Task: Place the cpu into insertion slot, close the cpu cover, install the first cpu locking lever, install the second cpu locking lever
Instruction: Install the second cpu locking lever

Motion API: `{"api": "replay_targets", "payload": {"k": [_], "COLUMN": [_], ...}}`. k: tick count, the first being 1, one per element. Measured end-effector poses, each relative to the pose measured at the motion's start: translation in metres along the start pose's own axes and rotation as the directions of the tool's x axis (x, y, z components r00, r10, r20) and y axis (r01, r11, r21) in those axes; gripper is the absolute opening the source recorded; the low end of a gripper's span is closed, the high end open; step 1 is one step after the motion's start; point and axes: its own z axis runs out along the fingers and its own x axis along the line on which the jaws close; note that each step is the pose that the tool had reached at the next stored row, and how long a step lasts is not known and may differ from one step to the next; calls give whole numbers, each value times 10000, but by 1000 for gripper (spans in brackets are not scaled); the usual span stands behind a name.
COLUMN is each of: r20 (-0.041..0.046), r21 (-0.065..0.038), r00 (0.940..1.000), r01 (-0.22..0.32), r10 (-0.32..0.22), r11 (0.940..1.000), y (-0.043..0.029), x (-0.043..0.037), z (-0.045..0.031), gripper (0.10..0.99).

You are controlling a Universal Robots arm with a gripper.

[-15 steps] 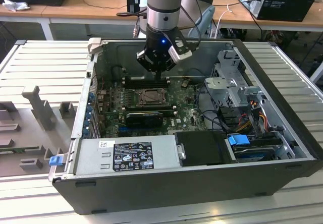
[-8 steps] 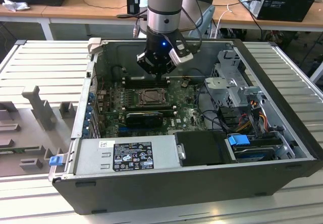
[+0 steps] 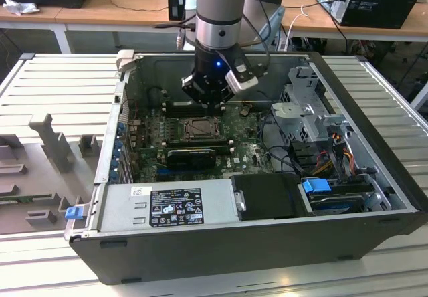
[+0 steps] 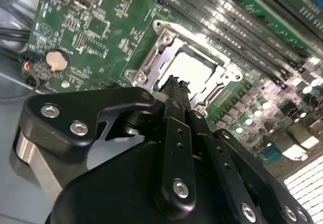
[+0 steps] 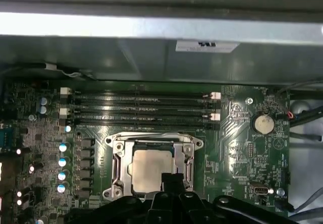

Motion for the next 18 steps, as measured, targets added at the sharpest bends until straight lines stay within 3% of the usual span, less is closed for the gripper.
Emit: {"api": "replay_targets", "payload": {"k": [12, 14, 15, 16, 18], "r20": [-20, -14, -13, -20, -24], "r21": [-43, -338, -429, -480, -484], "r00": [10000, 10000, 10000, 10000, 10000], "r01": [-3, 0, 0, -1, 1], "r10": [2, 0, -1, 0, -2], "r11": [10000, 9994, 9991, 9988, 9988], "y": [-338, -363, -369, -378, -425], "x": [42, 54, 56, 59, 72], "z": [35, 37, 39, 48, 65], "gripper": [106, 106, 106, 106, 106]}}
